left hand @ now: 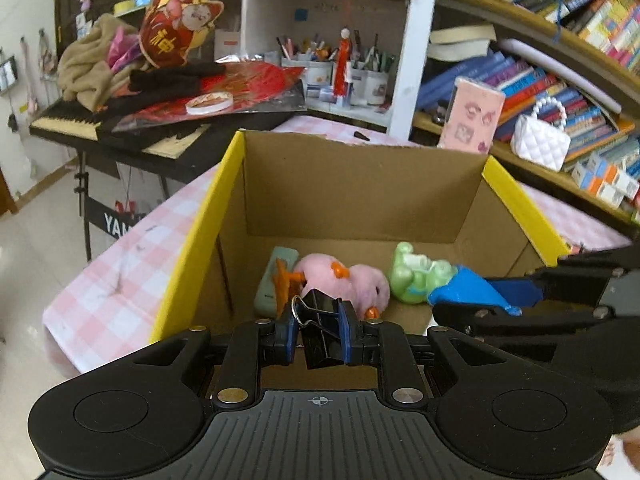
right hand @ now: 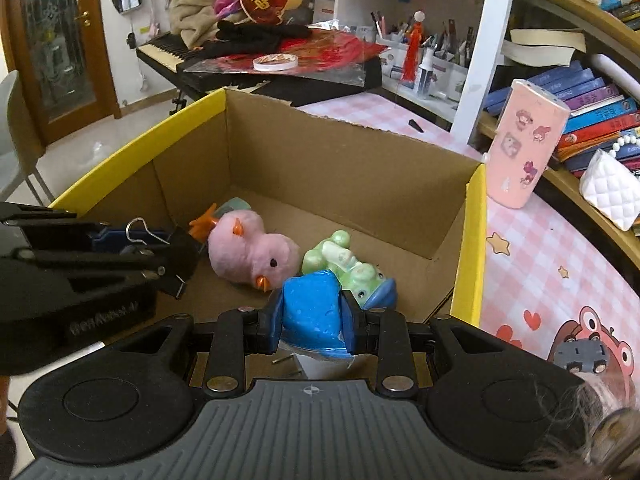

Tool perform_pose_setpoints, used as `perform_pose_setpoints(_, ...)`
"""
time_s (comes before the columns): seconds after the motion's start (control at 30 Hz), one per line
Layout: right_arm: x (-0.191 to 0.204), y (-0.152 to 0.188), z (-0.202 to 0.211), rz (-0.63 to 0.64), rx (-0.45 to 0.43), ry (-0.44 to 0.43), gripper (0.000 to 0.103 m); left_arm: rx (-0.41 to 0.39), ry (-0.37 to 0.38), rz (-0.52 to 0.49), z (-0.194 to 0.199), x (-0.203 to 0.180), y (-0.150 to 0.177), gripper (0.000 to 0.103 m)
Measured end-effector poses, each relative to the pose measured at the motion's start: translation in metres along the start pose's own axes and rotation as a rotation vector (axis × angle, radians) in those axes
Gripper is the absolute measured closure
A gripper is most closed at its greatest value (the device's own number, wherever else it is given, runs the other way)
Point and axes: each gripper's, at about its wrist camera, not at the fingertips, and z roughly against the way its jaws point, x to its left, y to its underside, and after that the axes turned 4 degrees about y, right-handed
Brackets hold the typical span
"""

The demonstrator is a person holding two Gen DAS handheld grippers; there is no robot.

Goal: Organize objects
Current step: 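Open the left gripper over the box while the right gripper releases the blue plush inside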

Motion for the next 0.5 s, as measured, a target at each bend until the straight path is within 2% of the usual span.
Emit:
perform_pose_setpoints(0.27,0.0,-0.004,-0.012,-0.017,0.04,-0.009,0.076,0.022,0.012,-0.027,-0.002,-0.002,-0.002,0.079)
perform_pose_setpoints(0.37,0.001,-0.005,-0.009,-0.024,0.032,0.008,0.074,-0.002,0.012,-0.024,0.005,-0.002,-0.005,0.07)
perform_pose_setpoints(0.43,0.0,-0.004,-0.001,-0.041,-0.001,0.025,0.071,-0.047,0.026,-0.022,0.017,0.001,-0.007,0.067)
perform_pose_setpoints(0.5,-0.002,-0.004,0.01,-0.079,-0.04,0.033,0.065,-0.098,0.036,0.001,0.031,0.004,-0.009,0.056)
